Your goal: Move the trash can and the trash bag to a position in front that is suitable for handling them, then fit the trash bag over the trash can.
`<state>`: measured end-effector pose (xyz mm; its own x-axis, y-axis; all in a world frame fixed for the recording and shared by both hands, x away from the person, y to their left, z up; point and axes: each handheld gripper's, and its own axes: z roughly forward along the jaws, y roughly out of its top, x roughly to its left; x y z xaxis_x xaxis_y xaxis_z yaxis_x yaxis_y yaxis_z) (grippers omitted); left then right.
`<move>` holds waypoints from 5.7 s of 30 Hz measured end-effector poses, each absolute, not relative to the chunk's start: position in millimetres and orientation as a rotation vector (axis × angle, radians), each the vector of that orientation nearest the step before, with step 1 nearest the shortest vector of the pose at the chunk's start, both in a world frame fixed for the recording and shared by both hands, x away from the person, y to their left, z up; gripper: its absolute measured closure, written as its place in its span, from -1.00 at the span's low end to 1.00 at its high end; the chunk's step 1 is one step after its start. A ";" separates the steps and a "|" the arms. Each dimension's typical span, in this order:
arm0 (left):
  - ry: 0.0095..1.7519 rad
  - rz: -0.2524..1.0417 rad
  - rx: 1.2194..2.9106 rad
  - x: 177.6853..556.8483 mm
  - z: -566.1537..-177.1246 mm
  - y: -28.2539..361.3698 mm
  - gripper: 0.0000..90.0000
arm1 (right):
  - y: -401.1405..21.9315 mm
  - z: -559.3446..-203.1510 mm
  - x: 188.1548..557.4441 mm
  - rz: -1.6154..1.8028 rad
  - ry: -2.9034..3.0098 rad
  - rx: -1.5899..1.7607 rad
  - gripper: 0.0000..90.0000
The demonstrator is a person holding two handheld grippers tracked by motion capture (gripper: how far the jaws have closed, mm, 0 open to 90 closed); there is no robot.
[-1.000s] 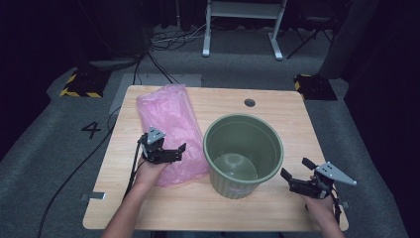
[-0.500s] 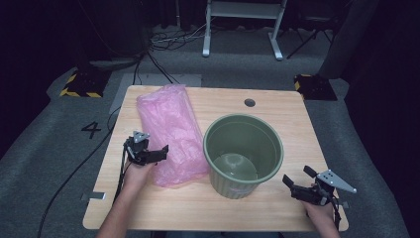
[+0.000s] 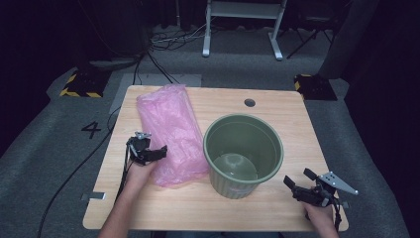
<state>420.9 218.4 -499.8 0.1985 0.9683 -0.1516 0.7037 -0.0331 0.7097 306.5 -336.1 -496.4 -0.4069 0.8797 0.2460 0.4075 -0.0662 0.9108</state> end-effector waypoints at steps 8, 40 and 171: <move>1.508 0.605 1.882 408.1 -500.2 213.1 -0.03 | -334.2 -497.7 306.1 1.446 1.793 1.363 -1.00; 1.161 0.446 2.007 324.9 -495.6 243.2 0.80 | -337.0 -500.0 306.0 1.456 1.777 1.377 -1.00; 0.994 0.170 1.293 327.1 -381.6 240.7 1.00 | -349.1 -501.2 302.4 1.540 1.712 1.384 -1.00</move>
<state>327.1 240.7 -381.6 0.5958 0.6143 -0.5174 0.4075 0.3239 0.8538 302.4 -349.1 -501.2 -0.3946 0.8749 0.2809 0.3718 -0.1276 0.9195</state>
